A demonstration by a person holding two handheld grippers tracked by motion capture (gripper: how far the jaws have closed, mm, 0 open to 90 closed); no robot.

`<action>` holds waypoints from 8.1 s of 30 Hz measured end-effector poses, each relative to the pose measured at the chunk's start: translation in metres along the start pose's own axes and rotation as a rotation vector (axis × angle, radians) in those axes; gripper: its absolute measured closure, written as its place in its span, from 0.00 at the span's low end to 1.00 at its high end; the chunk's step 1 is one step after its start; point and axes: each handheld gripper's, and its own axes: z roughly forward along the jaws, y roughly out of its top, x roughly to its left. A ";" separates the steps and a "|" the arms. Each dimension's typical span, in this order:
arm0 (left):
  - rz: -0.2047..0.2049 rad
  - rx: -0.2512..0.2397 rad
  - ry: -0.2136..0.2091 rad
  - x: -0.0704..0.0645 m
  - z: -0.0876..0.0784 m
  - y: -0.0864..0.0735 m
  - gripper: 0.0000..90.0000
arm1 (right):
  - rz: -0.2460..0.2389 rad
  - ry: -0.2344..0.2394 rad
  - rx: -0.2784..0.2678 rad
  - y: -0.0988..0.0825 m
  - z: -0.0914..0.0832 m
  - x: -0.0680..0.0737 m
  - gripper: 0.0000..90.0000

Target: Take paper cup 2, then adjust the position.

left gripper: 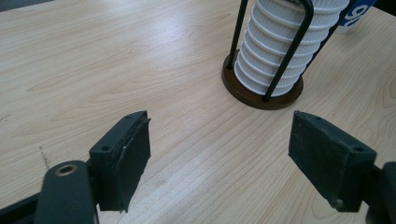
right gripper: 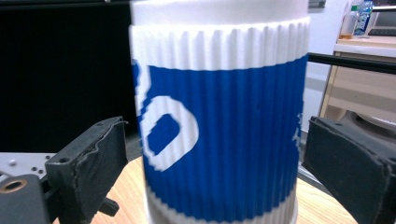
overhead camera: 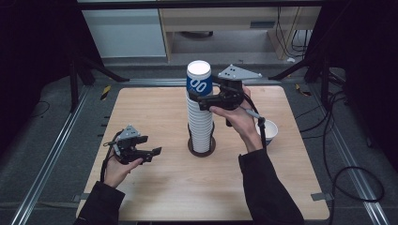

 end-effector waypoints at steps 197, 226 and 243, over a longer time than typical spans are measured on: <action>0.241 0.051 -0.363 -0.080 0.014 0.015 0.16 | -0.290 0.496 0.546 -0.184 -0.007 0.046 0.22; 0.294 0.124 -0.412 -0.101 0.031 0.014 0.28 | -0.343 0.556 0.573 -0.191 0.008 0.069 0.22; 0.279 0.089 -0.399 -0.092 0.022 0.018 0.29 | -0.289 0.539 0.536 -0.184 0.003 0.063 0.08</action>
